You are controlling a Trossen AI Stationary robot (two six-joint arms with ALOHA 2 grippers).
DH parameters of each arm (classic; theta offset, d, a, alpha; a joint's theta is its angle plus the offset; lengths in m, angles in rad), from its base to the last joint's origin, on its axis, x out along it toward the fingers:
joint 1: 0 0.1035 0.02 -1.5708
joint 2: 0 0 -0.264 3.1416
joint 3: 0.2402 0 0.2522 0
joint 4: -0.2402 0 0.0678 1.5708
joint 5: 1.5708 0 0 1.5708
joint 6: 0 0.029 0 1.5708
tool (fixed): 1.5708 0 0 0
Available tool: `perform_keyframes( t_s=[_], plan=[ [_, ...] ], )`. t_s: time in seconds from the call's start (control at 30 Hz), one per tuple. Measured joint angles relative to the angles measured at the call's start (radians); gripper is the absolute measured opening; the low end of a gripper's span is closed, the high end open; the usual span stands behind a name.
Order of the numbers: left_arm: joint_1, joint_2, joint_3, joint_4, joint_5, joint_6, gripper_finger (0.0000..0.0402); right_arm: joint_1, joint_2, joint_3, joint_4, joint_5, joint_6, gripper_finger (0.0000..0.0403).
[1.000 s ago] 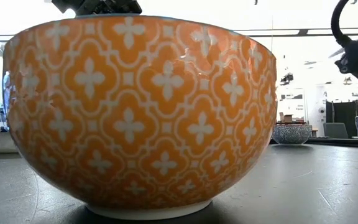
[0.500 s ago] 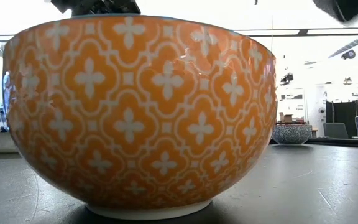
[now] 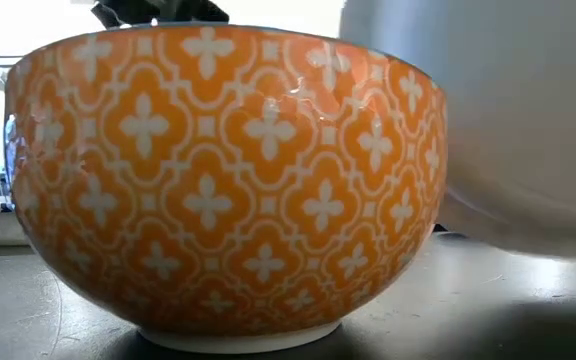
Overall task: Place and stack bowls onto a shelf
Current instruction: Stack the bottom right white patterned bowl on top of the white patterned bowl on the shelf
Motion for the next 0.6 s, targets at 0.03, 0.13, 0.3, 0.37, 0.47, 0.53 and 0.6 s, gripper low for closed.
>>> perform_keyframes(
  t_s=[0.03, 0.13, 0.3, 0.37, 0.47, 0.53, 0.6],
  plan=[
    [0.000, 0.000, 0.000, 0.009, 0.017, 0.010, 0.0162, -0.011, -0.010, 0.000, -0.003, -0.001, -0.030, 0.0008],
    [-0.002, 0.000, 0.000, 0.040, 0.016, 0.015, 0.0162, -0.048, -0.050, 0.000, -0.034, 0.015, -0.091, 0.0008],
    [-0.003, 0.000, 0.000, 0.099, 0.015, 0.021, 0.0162, -0.117, -0.124, 0.000, -0.051, 0.096, -0.217, 0.0008],
    [-0.003, 0.000, 0.000, 0.133, 0.011, 0.011, 0.0162, -0.146, -0.151, 0.000, -0.042, 0.112, -0.269, 0.0008],
    [-0.003, 0.000, 0.000, 0.184, -0.055, -0.002, 0.0162, -0.187, -0.175, 0.001, 0.002, 0.109, -0.353, 0.0008],
    [-0.003, 0.000, 0.000, 0.223, -0.121, -0.019, 0.0162, -0.211, -0.184, 0.001, 0.028, 0.100, -0.407, 0.0008],
    [-0.003, 0.000, 0.000, 0.250, -0.173, -0.026, 0.0162, -0.229, -0.190, 0.001, 0.041, 0.084, -0.455, 0.0008]
  ],
)
